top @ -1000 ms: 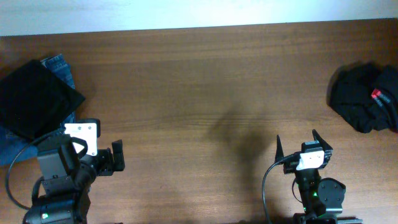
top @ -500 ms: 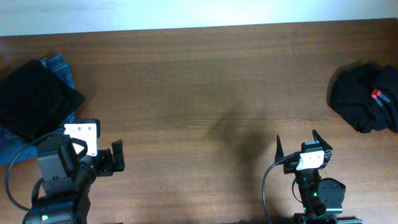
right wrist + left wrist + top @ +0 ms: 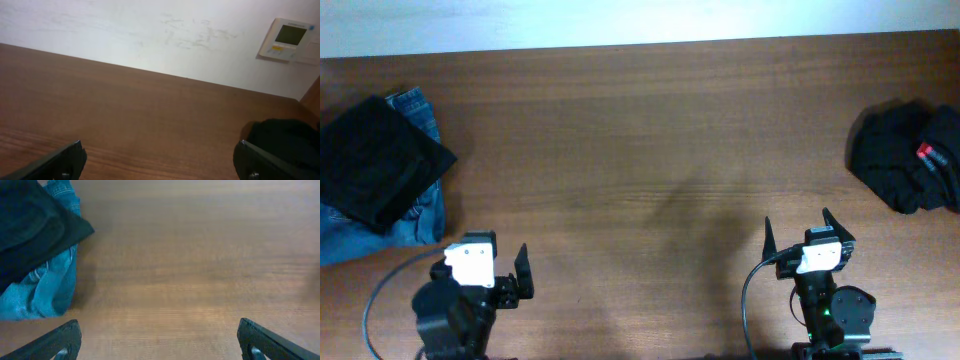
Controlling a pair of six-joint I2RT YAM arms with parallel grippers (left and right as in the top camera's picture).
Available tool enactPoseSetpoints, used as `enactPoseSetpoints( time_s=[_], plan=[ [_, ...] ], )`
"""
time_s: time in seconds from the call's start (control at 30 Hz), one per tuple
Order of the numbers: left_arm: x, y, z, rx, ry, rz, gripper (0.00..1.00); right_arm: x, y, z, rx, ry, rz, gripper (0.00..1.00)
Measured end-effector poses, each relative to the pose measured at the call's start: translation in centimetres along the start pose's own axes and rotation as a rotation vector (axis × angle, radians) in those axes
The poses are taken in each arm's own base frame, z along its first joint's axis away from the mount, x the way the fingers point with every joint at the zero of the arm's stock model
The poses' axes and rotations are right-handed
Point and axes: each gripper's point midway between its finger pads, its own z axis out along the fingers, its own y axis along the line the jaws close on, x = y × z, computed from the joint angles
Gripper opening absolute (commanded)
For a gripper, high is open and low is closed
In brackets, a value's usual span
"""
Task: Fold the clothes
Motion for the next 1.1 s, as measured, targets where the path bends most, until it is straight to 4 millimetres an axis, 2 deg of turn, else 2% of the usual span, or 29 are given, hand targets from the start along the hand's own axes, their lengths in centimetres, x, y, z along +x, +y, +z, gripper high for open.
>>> enactPoseSetpoints(
  time_s=[0.1,0.27,0.47,0.7,0.83,1.1],
  plan=[
    [0.2,-0.2,0.6,0.008,-0.086,0.012,1.0,0.0,0.0,0.0,0.0,0.0,0.0,0.99],
    [-0.6,-1.0,1.7,0.042,-0.275,0.047,0.99,0.0,0.0,0.0,0.0,0.0,0.0,0.98],
    [-2.6,-1.5,1.6,0.057,-0.518,0.098,0.99,0.0,0.0,0.0,0.0,0.0,0.0,0.99],
    [-2.3,-1.5,1.7,0.055,-0.538,0.102,0.99,0.0,0.0,0.0,0.0,0.0,0.0,0.99],
    [-0.9,-1.2,2.5,0.037,-0.471,0.084,1.0,0.0,0.0,0.0,0.0,0.0,0.0,0.99],
    [-0.8,-1.4,2.6,0.019,-0.465,0.083,0.99,0.0,0.0,0.0,0.0,0.0,0.0,0.99]
  ],
)
